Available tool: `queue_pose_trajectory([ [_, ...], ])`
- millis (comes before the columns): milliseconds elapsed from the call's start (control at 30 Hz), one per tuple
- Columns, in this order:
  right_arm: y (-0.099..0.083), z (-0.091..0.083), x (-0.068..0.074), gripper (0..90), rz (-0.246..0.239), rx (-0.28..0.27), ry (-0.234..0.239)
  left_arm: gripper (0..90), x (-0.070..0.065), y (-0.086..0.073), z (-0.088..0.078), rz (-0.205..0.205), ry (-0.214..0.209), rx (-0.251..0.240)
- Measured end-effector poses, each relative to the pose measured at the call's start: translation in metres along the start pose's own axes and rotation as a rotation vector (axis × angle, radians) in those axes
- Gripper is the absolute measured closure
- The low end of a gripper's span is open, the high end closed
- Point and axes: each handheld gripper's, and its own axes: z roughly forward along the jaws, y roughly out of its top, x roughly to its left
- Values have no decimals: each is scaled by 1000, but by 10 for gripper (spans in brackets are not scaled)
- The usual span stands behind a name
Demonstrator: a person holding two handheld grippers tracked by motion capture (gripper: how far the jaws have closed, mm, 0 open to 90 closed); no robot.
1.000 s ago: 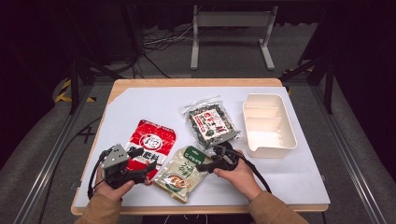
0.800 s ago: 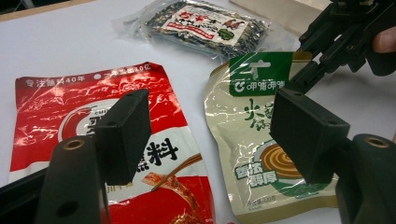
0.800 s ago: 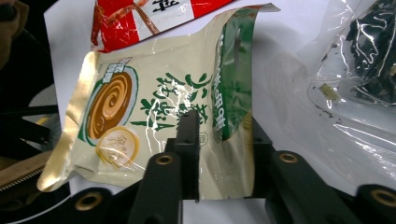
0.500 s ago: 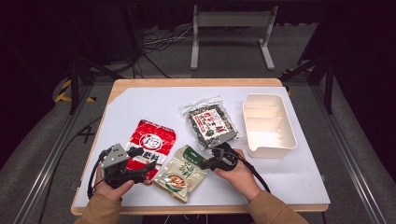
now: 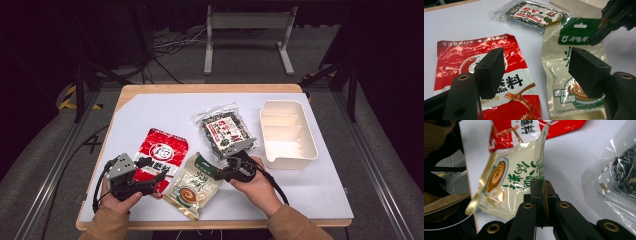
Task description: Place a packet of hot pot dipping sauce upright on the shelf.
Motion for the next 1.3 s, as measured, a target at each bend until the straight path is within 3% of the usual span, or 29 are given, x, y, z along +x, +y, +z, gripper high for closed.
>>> queue_pose_trajectory([
  [233, 12, -12, 18, 897, -49, -22, 14, 293, 2, -1, -2, -5, 3, 0],
  [367, 22, -22, 34, 897, -94, -49, 35, 292, 4, -1, -3, -39, -15, -14],
  [567, 29, -31, 46, 897, -130, -68, 49, 293, 5, -1, -4, -41, -8, -20],
  [733, 36, -39, 55, 898, -172, -67, 35, 293, 5, -1, -5, -47, -3, -25],
  [1000, 44, -54, 62, 898, -254, -60, -39, 292, 5, -1, -4, -44, 1, -22],
  [1300, 50, -76, 58, 898, -285, -62, -92, 290, 6, -2, -3, -51, 5, -21],
])
